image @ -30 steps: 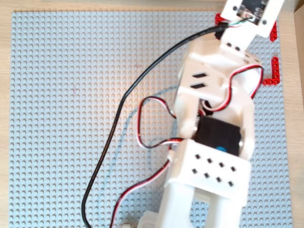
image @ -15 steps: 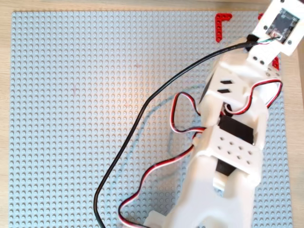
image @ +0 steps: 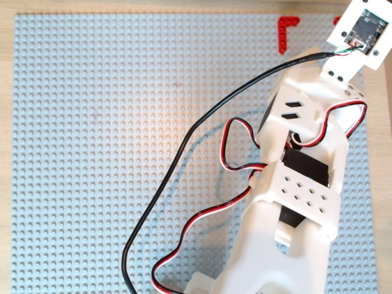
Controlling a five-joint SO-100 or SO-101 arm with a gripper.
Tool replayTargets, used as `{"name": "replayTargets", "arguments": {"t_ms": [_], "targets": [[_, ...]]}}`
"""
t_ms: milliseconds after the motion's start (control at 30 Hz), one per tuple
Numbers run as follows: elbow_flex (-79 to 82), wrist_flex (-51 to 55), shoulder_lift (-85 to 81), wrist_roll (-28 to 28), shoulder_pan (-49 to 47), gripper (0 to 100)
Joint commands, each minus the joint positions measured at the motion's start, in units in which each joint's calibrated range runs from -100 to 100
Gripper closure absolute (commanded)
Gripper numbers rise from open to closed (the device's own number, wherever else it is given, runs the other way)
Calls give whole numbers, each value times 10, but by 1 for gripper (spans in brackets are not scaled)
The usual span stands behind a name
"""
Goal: Grab the Lego and store it in red box
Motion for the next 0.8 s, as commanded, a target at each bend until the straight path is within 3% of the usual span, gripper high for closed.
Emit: {"name": "replayTargets", "arguments": {"t_ms": [0,200,767], "targets": [[-30,12,-15,1,3,84],[-54,123,-121,1,-9,99],[-54,581,-604,-3,-156,98]]}}
